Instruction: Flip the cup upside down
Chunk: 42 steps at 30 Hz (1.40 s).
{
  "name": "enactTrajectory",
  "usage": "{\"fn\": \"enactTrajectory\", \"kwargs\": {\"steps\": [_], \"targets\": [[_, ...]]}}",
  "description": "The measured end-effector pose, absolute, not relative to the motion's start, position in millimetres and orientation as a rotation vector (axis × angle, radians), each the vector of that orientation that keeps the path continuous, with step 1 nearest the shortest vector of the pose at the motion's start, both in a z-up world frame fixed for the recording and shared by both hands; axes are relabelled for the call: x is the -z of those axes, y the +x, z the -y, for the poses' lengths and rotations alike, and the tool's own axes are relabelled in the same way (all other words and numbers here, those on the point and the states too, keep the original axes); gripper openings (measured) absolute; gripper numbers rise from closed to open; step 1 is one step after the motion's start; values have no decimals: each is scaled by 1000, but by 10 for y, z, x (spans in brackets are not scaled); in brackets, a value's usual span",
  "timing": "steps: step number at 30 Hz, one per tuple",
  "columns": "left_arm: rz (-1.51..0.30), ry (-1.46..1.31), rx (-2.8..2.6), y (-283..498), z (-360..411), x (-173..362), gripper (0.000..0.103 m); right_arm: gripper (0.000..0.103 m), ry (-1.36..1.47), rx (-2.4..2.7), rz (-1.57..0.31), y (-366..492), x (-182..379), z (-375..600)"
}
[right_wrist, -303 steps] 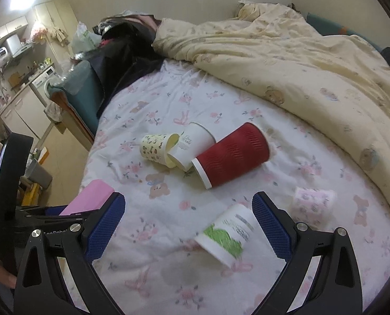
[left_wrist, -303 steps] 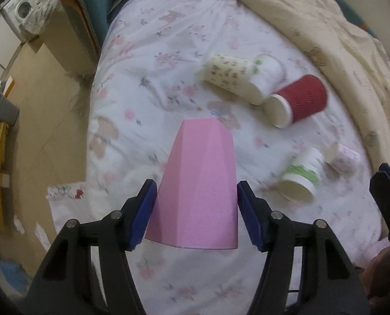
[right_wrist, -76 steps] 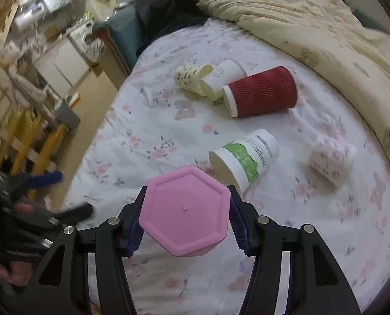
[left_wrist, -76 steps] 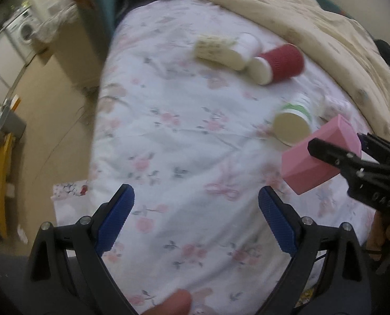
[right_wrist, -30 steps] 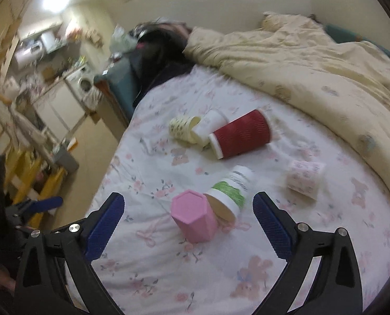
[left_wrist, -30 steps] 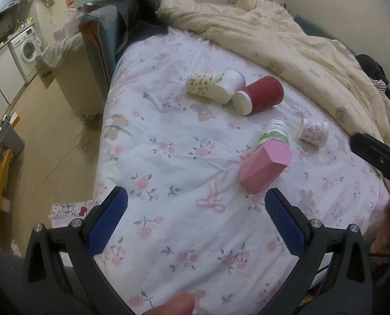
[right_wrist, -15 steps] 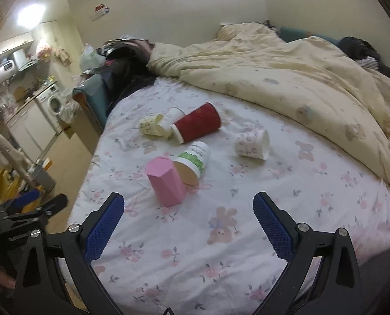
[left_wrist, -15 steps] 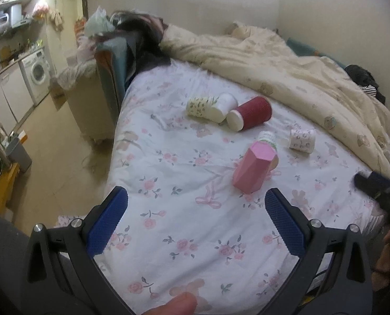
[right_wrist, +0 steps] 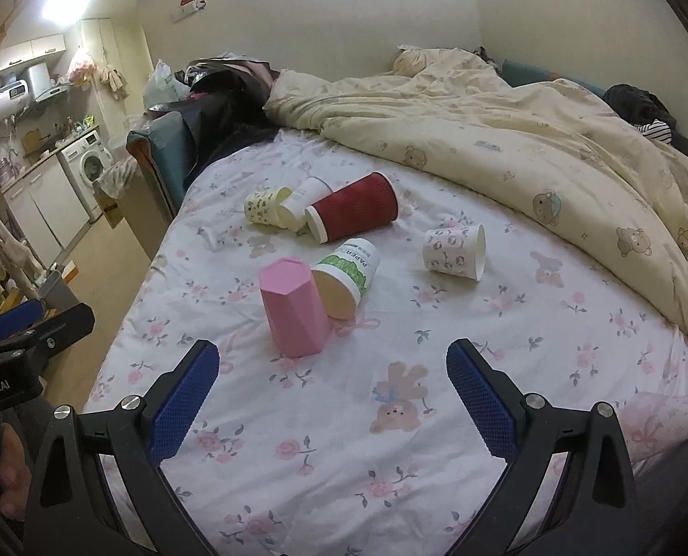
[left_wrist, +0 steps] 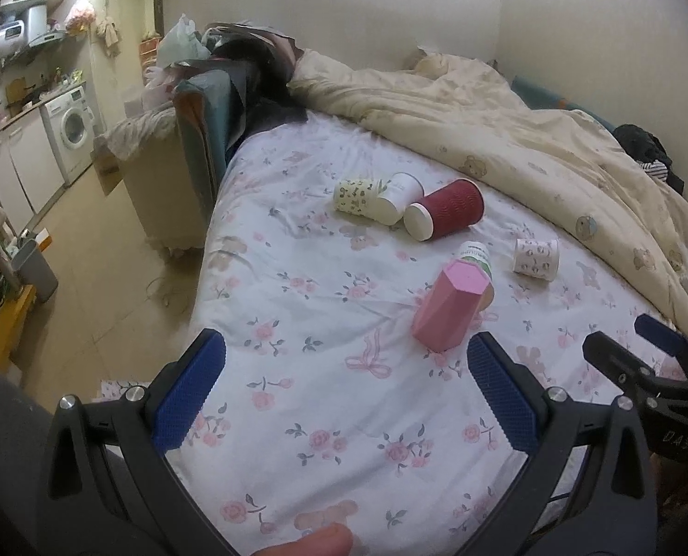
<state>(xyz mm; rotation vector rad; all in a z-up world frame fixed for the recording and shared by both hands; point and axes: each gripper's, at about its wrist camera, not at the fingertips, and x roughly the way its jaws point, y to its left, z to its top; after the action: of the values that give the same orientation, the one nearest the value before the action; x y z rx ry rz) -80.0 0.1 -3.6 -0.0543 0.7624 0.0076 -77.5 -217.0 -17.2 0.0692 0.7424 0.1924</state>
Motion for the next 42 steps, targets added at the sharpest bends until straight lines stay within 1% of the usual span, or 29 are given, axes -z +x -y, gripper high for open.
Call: {"fn": "enactTrajectory", "kwargs": {"steps": [42], "targets": [[-775,-66,1,-784,19,65,103,101,121,-178,-737,-775,144,2268]]}}
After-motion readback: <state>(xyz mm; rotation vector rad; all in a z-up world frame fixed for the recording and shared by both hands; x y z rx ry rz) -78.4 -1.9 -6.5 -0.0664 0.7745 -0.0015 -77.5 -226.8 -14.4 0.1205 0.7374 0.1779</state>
